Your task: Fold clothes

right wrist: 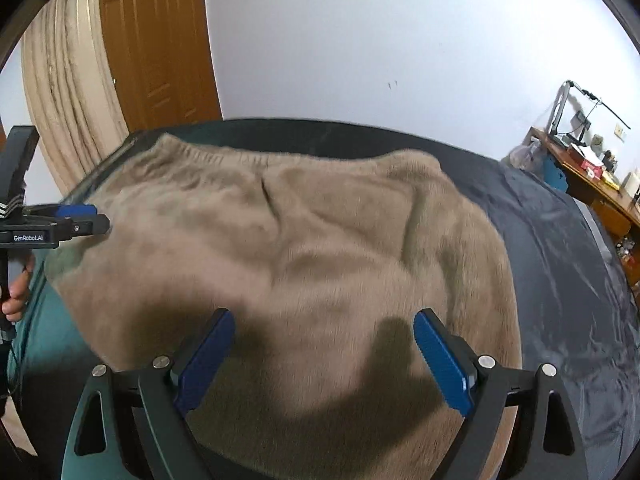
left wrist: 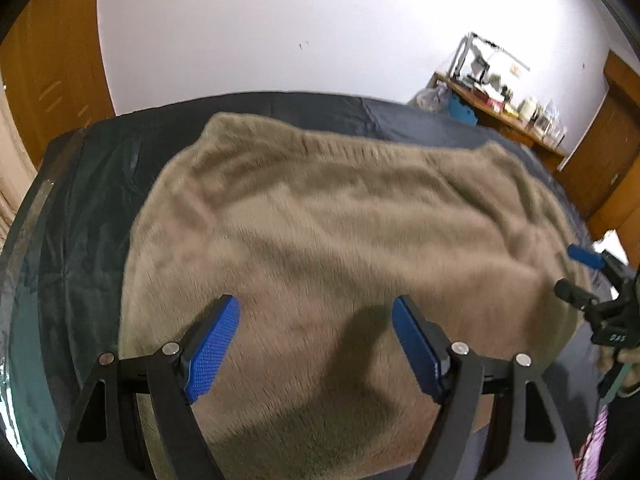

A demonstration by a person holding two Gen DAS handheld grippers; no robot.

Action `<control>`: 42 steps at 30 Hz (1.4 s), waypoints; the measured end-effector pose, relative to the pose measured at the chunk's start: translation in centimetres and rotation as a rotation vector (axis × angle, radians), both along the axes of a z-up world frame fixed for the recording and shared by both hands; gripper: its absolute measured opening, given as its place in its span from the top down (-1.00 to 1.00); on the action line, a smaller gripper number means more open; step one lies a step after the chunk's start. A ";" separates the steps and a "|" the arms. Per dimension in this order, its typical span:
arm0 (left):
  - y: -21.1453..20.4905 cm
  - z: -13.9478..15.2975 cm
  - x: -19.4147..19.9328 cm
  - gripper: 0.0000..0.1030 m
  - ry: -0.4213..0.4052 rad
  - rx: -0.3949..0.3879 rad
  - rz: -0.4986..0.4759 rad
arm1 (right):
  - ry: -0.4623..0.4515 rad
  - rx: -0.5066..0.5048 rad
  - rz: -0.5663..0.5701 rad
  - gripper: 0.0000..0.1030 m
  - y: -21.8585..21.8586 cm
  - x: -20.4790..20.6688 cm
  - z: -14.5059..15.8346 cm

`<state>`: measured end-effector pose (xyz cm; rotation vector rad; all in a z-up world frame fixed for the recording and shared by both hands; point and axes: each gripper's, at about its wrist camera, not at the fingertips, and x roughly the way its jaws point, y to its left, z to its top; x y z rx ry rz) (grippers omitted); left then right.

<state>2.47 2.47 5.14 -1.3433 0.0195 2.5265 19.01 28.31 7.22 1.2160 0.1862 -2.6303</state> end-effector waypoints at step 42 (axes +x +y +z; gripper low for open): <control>1.9 -1.5 5.6 -0.65 0.181 -0.072 -0.037 | -0.146 -0.712 -0.526 -0.86 10.8 6.8 -4.1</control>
